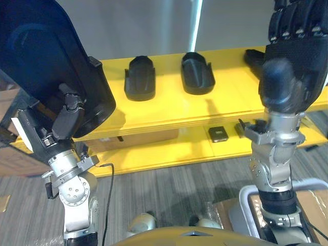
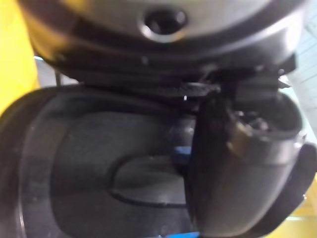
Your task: Walk over and take three plastic housings, then place them on the shelf
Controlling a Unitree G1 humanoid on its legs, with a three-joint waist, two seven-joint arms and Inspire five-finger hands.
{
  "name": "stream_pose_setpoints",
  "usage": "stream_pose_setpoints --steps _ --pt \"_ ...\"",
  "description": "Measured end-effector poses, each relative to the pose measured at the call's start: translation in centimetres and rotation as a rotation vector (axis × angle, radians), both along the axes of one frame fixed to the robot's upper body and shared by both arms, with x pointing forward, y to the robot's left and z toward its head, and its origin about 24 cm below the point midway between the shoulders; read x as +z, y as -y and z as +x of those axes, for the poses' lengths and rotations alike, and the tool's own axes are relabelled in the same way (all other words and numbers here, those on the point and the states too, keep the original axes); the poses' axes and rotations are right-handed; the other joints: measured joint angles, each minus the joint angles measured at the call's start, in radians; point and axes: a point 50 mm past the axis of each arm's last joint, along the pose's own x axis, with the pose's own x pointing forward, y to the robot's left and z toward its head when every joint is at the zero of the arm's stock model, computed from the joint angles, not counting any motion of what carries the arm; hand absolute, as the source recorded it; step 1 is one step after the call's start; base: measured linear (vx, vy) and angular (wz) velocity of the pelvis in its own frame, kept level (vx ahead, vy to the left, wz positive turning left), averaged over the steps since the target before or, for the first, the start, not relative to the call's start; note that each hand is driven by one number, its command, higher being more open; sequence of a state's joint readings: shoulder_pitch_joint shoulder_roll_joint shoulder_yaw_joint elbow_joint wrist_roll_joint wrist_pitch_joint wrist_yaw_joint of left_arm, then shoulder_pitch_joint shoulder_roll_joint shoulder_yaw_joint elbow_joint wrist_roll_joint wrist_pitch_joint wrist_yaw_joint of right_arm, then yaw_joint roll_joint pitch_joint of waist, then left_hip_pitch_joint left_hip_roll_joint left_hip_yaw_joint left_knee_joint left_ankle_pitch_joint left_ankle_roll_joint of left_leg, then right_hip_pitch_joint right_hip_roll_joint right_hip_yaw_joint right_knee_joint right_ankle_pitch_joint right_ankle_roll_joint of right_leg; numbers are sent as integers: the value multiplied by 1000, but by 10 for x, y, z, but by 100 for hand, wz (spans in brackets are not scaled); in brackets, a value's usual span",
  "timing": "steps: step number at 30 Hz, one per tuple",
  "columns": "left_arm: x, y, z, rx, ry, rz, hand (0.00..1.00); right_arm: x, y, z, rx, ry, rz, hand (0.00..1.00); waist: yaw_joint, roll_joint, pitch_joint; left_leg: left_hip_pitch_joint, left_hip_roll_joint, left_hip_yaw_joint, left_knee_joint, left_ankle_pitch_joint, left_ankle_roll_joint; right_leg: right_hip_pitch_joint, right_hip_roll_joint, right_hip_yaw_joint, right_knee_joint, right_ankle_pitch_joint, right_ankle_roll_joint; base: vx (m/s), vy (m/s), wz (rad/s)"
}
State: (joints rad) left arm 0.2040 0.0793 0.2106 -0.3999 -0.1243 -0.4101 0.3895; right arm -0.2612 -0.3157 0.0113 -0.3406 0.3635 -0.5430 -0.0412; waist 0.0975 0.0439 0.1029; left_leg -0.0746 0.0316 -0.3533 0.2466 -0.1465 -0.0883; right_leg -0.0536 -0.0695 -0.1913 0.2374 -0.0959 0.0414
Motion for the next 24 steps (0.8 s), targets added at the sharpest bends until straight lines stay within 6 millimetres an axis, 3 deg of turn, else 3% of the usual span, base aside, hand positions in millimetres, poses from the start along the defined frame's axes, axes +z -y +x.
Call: stream_pose_setpoints --steps 5,9,13,15,16,17,18,19,20,21,22,23,24 --pt "6 1 -8 -21 26 8 0 -20 7 8 -27 -148 -37 100 14 1 -1 10 47 183 -14 6 8 83 13 -50 -88 11 -19 107 -43 29" --pt "3 1 -9 -24 11 4 0 -46 19 0 -74 -255 -24 100 9 -18 -7 10 23 193 -46 34 24 107 -9 -77 -124 18 -13 23 51 29" --pt "-5 1 -15 -31 -37 7 0 -68 27 -9 -116 -345 53 100 0 -21 -7 9 7 215 -40 39 31 128 -26 -87 -127 18 -13 -19 83 26" --pt "-9 2 -17 -41 -61 8 0 -77 33 -14 -146 -383 77 100 -28 -22 -6 -7 27 338 -43 29 78 137 -48 -135 -125 19 -11 -71 82 64" --pt "-13 5 -15 -62 -77 1 0 -86 39 -17 -176 -421 91 100 -48 -23 -6 -7 70 471 -41 17 89 138 -63 -159 -111 19 -10 -56 123 87" --pt "-17 10 -12 -84 -91 -9 0 -95 45 -19 -207 -462 95 100 -68 -19 -2 -6 87 548 -42 34 104 138 -84 -170 -88 10 -2 -46 145 94" --pt "-19 13 -10 -99 -100 -14 0 -101 49 -21 -223 -490 97 100 -81 -17 1 -8 78 568 -46 72 102 134 -105 -169 -63 -8 11 -45 187 71" --pt "-21 14 -10 -105 -107 -17 0 -104 50 -21 -230 -505 99 100 -82 -19 2 -8 63 566 -50 86 81 127 -121 -163 -45 -27 21 -49 205 56" --pt "-25 15 -9 -107 -119 -31 0 -107 51 -22 -228 -519 92 100 -98 -23 10 -15 1 566 -51 118 59 112 -176 -151 -6 -71 56 -61 214 48" --pt "-26 16 -8 -105 -123 -37 0 -107 51 -22 -224 -518 91 100 -109 -35 18 -35 -32 565 -24 143 38 105 -219 -154 19 -85 70 -89 232 65" --pt "-28 17 -4 -109 -126 -46 0 -108 51 -22 -214 -517 103 100 -125 -86 45 -85 -61 560 71 146 44 95 -303 -158 58 -92 89 -112 184 22" --pt "-31 17 -5 -103 -129 -55 0 -107 50 -18 -193 -513 98 100 -106 -74 46 -135 4 549 197 101 62 74 -327 -128 64 -82 105 -146 280 -24" --pt "-34 16 -5 -96 -133 -59 0 -105 48 -15 -174 -503 87 100 -93 -42 49 -142 88 510 238 98 25 61 -330 -88 78 -78 117 -105 271 -61"
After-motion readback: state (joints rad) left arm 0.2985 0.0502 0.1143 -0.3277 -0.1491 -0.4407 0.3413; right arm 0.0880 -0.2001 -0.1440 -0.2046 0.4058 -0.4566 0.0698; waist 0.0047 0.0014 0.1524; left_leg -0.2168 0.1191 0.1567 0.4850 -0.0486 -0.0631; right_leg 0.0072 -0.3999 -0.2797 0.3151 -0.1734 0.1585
